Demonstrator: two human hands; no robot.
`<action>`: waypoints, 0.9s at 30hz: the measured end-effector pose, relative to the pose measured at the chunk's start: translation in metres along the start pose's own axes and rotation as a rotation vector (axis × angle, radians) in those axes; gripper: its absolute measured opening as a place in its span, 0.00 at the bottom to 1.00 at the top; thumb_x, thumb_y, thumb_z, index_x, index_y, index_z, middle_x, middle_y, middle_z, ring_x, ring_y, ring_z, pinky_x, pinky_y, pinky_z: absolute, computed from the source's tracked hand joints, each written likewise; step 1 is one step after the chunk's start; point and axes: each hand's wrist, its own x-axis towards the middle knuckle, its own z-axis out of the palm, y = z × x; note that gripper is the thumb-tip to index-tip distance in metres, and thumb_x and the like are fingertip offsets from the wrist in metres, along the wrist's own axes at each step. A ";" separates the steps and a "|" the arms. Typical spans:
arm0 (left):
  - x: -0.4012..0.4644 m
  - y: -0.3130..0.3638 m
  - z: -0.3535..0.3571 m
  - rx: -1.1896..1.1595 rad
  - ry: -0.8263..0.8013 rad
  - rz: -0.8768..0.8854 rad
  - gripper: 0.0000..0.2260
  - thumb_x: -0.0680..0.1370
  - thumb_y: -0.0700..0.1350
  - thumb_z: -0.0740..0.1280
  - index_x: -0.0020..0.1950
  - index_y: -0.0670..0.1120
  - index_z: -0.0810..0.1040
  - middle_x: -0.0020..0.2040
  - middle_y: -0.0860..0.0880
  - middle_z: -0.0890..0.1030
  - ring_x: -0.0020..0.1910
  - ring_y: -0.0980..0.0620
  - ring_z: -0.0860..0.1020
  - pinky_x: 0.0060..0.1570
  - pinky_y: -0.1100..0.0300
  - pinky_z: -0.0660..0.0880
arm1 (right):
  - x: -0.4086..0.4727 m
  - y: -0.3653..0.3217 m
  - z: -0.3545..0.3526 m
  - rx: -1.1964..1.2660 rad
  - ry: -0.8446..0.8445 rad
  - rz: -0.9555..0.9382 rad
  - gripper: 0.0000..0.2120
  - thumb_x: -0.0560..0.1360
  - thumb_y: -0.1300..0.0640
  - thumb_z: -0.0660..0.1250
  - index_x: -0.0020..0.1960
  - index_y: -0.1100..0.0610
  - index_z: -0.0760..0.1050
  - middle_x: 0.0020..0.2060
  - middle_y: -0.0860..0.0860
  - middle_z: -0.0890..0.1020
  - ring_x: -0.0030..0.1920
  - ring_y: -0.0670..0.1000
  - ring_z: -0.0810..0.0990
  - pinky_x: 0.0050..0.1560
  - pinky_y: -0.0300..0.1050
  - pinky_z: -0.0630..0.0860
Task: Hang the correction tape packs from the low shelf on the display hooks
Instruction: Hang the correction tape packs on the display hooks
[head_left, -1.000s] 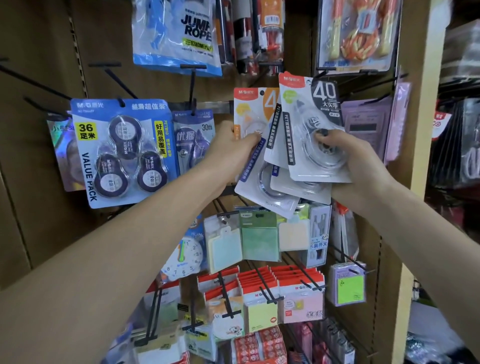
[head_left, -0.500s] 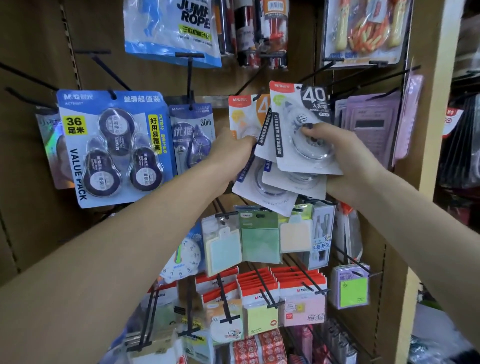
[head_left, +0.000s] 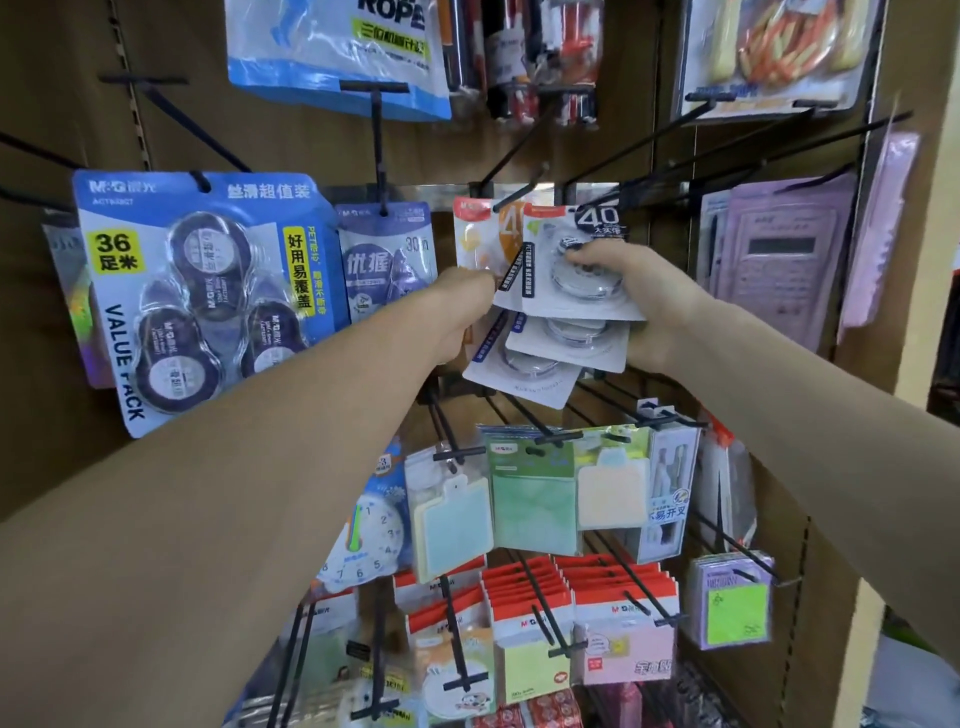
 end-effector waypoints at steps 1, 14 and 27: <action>0.005 0.000 0.001 0.000 -0.004 -0.001 0.12 0.83 0.46 0.61 0.62 0.43 0.79 0.57 0.42 0.85 0.58 0.41 0.83 0.60 0.49 0.79 | 0.003 0.001 0.001 -0.014 0.006 0.005 0.12 0.78 0.54 0.70 0.59 0.56 0.82 0.58 0.58 0.87 0.60 0.60 0.85 0.60 0.57 0.82; 0.030 -0.006 0.006 0.022 -0.009 -0.046 0.16 0.82 0.40 0.57 0.68 0.39 0.72 0.54 0.41 0.82 0.46 0.44 0.81 0.41 0.58 0.78 | 0.021 0.016 -0.001 -0.004 -0.027 -0.022 0.23 0.74 0.55 0.74 0.68 0.57 0.80 0.59 0.58 0.87 0.59 0.62 0.86 0.64 0.64 0.79; -0.024 0.001 0.004 -0.007 -0.078 0.103 0.37 0.76 0.68 0.54 0.83 0.57 0.51 0.76 0.44 0.71 0.72 0.40 0.73 0.70 0.42 0.71 | -0.027 0.002 -0.002 0.114 -0.128 -0.051 0.21 0.78 0.57 0.68 0.70 0.59 0.78 0.63 0.59 0.85 0.59 0.59 0.86 0.64 0.60 0.80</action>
